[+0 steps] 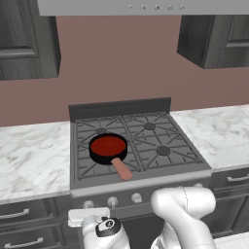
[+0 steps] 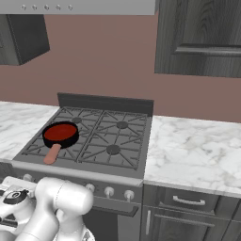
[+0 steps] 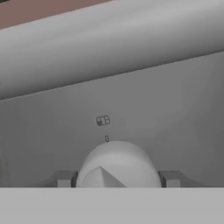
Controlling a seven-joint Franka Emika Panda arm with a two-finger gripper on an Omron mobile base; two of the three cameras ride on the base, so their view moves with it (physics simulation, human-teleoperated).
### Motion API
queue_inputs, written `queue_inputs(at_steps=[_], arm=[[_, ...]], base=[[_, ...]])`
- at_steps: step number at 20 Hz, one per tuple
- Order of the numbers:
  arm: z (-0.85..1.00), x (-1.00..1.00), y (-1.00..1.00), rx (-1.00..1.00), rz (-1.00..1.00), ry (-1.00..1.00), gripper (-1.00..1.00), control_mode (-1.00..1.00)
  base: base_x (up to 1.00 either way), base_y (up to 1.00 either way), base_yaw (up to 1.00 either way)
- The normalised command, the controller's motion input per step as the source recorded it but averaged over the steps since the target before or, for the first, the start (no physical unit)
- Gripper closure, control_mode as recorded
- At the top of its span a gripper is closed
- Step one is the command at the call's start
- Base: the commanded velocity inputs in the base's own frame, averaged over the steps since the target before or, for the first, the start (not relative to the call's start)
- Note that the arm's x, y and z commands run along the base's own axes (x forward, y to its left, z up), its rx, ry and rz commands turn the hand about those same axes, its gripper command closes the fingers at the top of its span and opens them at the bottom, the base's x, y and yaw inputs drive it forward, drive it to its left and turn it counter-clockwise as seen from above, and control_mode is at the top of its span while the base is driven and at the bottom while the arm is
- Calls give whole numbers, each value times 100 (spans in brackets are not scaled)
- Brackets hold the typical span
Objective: Wait until the marinara sauce is simmered to a deep red color and then turn off the stove.
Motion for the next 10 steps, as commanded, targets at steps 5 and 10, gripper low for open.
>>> queue_inputs(at_steps=[5,10], arm=[[0,0,-11,16,-3,0,100,-100],[0,0,-12,15,-2,0,100,-100]], base=[[0,0,0],[0,0,0]])
